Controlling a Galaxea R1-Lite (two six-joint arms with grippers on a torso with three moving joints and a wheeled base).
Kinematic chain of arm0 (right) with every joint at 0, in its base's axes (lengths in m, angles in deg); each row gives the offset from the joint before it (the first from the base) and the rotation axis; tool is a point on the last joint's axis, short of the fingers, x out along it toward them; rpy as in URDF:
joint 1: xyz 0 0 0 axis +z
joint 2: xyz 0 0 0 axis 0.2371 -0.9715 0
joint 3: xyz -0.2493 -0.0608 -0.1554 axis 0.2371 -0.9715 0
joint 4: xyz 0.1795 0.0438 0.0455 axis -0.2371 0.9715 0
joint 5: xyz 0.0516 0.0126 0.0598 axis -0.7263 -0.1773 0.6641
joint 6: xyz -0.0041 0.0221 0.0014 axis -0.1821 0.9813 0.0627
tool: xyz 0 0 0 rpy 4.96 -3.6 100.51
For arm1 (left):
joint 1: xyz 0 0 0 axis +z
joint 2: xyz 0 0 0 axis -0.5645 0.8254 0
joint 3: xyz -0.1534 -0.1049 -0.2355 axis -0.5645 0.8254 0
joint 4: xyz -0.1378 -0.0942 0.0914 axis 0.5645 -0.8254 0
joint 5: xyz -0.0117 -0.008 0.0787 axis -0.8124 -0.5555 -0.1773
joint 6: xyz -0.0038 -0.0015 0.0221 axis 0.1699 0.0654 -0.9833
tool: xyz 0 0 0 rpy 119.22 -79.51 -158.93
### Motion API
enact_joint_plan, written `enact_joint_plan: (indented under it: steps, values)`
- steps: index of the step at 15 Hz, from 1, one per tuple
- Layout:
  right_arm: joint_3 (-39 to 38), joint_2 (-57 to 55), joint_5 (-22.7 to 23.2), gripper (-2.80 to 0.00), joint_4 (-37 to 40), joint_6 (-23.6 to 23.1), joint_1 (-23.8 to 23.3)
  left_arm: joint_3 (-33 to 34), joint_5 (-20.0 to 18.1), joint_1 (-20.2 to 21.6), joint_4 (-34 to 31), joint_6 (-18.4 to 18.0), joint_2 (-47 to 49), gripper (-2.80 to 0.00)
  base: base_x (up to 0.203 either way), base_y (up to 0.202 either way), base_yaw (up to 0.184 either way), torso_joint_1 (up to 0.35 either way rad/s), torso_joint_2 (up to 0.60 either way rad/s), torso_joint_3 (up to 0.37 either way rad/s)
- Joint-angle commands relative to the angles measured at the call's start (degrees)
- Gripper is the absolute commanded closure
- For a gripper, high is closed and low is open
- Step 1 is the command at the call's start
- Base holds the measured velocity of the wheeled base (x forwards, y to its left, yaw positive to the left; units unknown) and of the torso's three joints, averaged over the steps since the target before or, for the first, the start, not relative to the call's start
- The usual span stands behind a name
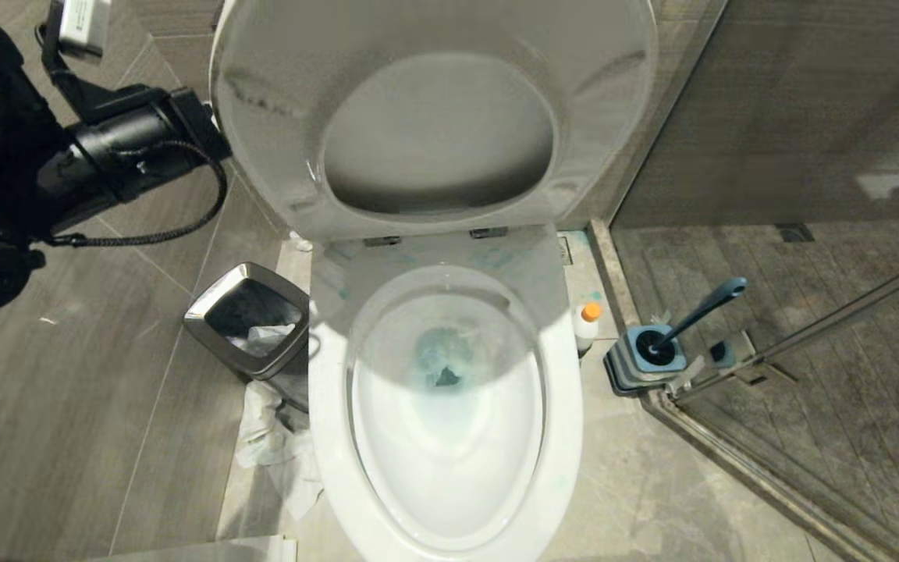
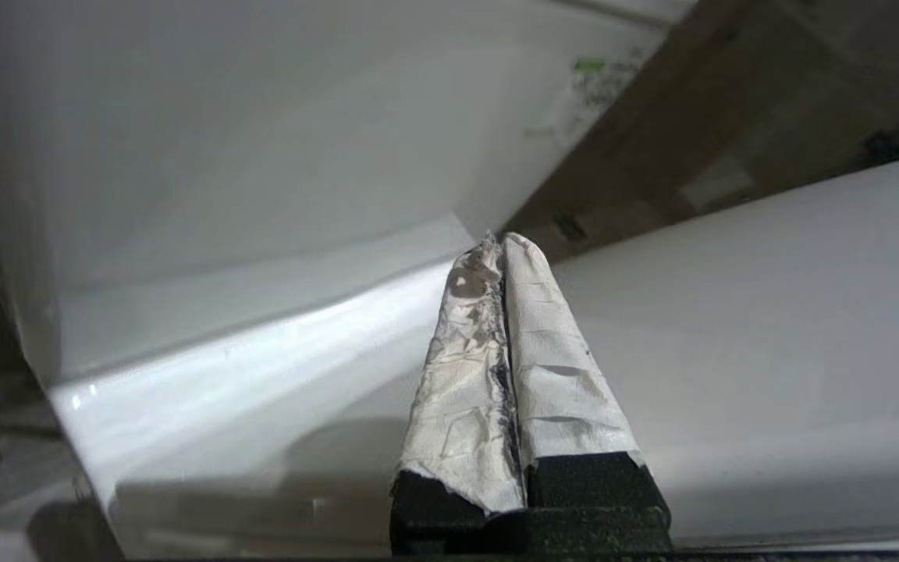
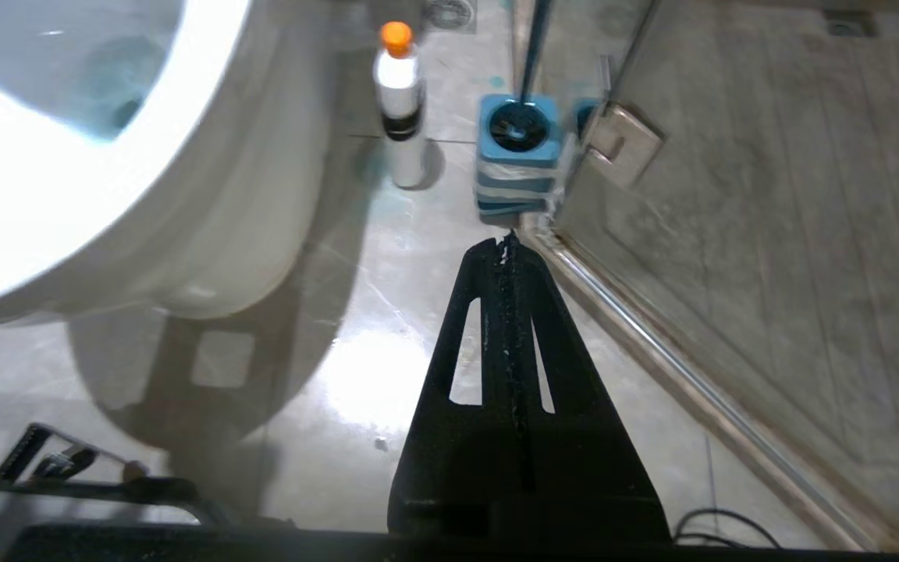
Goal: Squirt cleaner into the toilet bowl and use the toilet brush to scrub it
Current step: Close the toilet lid
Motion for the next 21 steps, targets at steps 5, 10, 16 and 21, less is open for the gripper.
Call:
enact_joint_plan:
  steps: [5, 10, 16, 21]
  values:
    - [-0.01, -0.09, 0.02, 0.0, -0.05, -0.04, -0.05, 24.38, -1.87, -0.16, 3.13, -3.01, -14.93, 0.0, 0.0, 0.0, 0.0, 0.0, 0.0, 0.0]
    - [-0.01, -0.09, 0.02, 0.0, -0.05, -0.04, -0.05, 37.73, -1.72, -2.89, 3.62, -7.78, -18.74, 0.0, 0.0, 0.0, 0.0, 0.0, 0.0, 0.0]
    - [-0.01, -0.09, 0.02, 0.0, -0.05, -0.04, 0.04, 47.02, 0.99, -8.57, 7.82, -10.8, -16.61, 0.0, 0.0, 0.0, 0.0, 0.0, 0.0, 0.0]
    - [-0.01, -0.09, 0.02, 0.0, -0.05, -0.04, -0.05, 46.67, 6.56, -13.67, 11.31, -11.03, -9.24, 0.0, 0.0, 0.0, 0.0, 0.0, 0.0, 0.0]
